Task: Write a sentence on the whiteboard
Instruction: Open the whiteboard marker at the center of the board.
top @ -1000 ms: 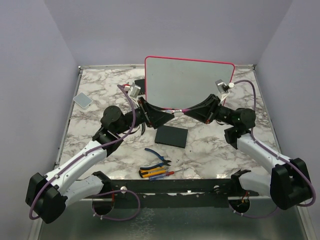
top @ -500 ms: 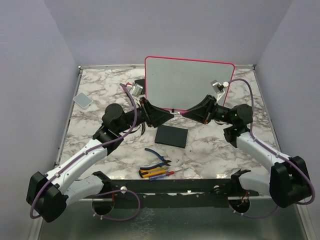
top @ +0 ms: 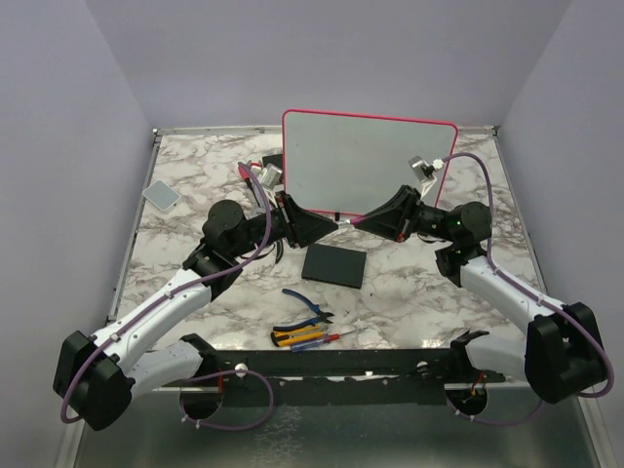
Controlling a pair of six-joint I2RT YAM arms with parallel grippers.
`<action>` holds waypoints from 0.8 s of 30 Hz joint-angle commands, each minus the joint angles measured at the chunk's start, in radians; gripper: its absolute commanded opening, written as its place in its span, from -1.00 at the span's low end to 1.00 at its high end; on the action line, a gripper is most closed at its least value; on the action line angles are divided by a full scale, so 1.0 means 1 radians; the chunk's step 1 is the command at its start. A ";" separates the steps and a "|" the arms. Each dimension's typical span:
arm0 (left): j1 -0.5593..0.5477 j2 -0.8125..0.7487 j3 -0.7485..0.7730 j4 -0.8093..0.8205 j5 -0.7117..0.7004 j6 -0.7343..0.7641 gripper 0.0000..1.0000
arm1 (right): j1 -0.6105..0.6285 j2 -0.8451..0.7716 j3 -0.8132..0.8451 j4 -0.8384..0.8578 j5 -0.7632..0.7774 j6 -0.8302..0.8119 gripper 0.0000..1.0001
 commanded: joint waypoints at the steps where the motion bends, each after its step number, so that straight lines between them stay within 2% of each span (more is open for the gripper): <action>1: 0.000 -0.010 0.029 0.014 0.041 0.007 -0.37 | 0.005 0.014 0.023 -0.011 -0.018 -0.018 -0.99; 5: 0.000 -0.018 0.026 0.019 0.041 0.005 -0.54 | 0.005 0.018 0.020 -0.011 -0.020 -0.016 -0.99; 9: 0.000 -0.024 0.021 0.025 0.041 0.002 -0.97 | 0.005 0.022 0.017 -0.010 -0.015 -0.001 -0.97; 10: 0.000 -0.027 0.020 0.026 0.038 0.002 -1.00 | 0.005 0.025 0.014 -0.006 -0.012 0.010 -0.85; 13: 0.000 -0.038 0.015 0.033 0.021 0.000 -1.00 | 0.005 0.031 0.007 0.034 -0.006 0.042 -0.21; 15: 0.000 -0.045 0.011 0.033 0.010 -0.001 -1.00 | 0.005 0.037 0.000 0.068 -0.001 0.065 -0.02; 18: 0.000 -0.051 0.007 0.035 0.003 -0.004 -1.00 | 0.005 0.048 -0.002 0.106 0.000 0.091 0.14; 24: 0.000 -0.046 0.001 0.036 0.003 -0.010 -1.00 | 0.005 0.066 -0.007 0.193 -0.009 0.140 0.11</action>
